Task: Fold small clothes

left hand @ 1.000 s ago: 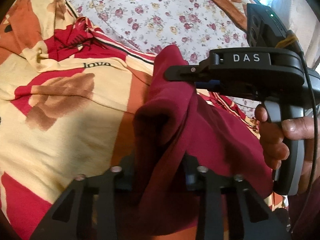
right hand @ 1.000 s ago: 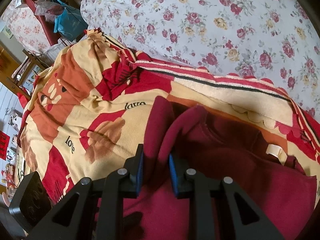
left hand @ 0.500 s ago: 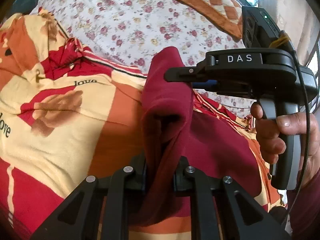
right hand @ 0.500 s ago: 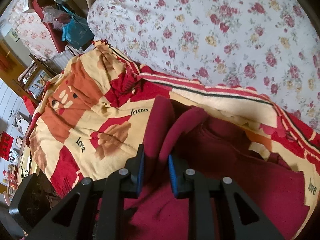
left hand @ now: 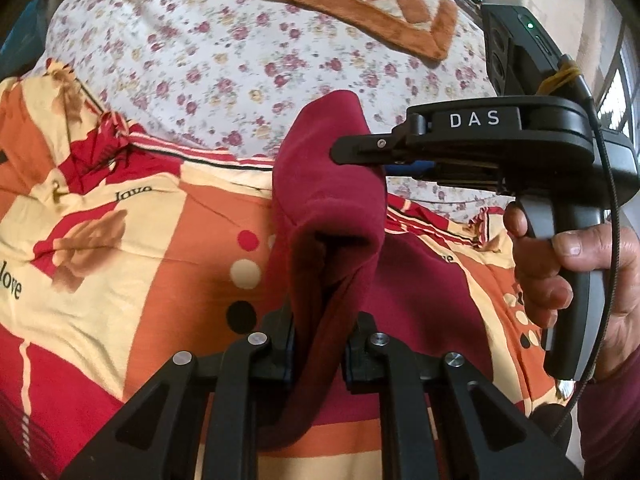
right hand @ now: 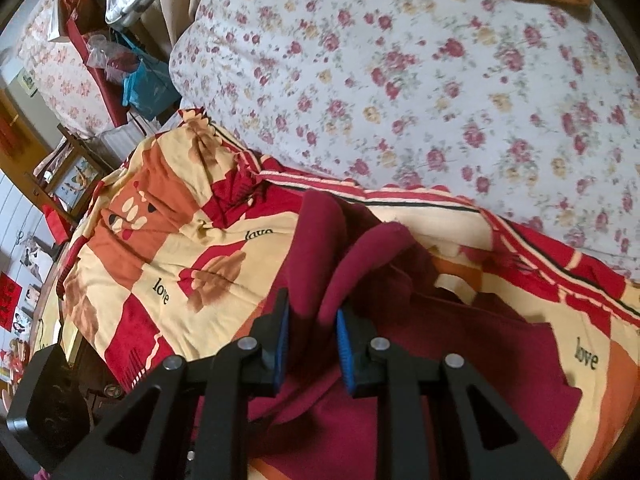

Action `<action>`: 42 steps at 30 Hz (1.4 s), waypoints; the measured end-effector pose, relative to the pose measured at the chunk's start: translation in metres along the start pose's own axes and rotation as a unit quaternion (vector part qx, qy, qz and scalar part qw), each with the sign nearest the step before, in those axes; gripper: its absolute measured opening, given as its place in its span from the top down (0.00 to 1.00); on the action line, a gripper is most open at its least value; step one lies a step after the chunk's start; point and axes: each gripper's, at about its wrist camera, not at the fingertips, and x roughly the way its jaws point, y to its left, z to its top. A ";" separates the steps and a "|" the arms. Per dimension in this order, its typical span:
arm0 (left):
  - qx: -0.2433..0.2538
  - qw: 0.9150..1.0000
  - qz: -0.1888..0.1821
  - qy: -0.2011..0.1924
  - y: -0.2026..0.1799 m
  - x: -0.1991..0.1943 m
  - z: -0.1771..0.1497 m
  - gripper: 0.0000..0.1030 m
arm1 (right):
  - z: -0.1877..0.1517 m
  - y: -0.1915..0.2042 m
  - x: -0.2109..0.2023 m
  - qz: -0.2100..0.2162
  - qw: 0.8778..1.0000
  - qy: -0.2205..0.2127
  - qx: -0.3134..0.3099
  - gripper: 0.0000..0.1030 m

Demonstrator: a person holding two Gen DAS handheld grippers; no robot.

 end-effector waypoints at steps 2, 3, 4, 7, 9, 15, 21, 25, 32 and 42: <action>0.006 1.000 -0.003 0.002 -0.009 -0.001 0.000 1.00 | -0.002 -0.004 -0.007 -0.002 1.000 -0.003 0.001 0.79; 0.010 1.000 -0.003 0.003 -0.014 -0.001 -0.001 1.00 | -0.003 -0.007 -0.012 -0.004 1.000 -0.006 0.001 0.79; 0.015 1.000 -0.003 0.004 -0.019 0.000 -0.001 1.00 | -0.007 -0.014 -0.021 -0.005 1.000 -0.010 0.005 0.79; 0.029 1.000 -0.006 0.008 -0.036 -0.002 0.000 1.00 | -0.011 -0.020 -0.029 -0.008 1.000 -0.014 0.008 0.79; 0.036 0.999 -0.009 0.012 -0.047 -0.003 0.002 1.00 | -0.015 -0.029 -0.038 -0.011 1.000 -0.018 0.012 0.81; 0.053 0.998 -0.020 0.022 -0.075 -0.002 0.009 1.00 | -0.028 -0.053 -0.059 -0.019 0.999 -0.026 0.026 0.82; 0.077 0.996 -0.027 0.032 -0.105 0.004 0.005 1.00 | -0.043 -0.080 -0.077 -0.024 0.998 -0.033 0.044 0.82; 0.089 0.995 -0.034 0.040 -0.124 0.010 0.000 1.00 | -0.053 -0.095 -0.086 -0.028 0.997 -0.037 0.055 0.83; 0.114 0.991 -0.037 0.058 -0.152 0.025 -0.015 1.00 | -0.076 -0.127 -0.099 -0.038 0.996 -0.036 0.076 0.84; 0.136 0.986 -0.030 0.088 -0.179 0.057 -0.033 1.00 | -0.104 -0.174 -0.086 -0.043 0.992 -0.021 0.119 0.84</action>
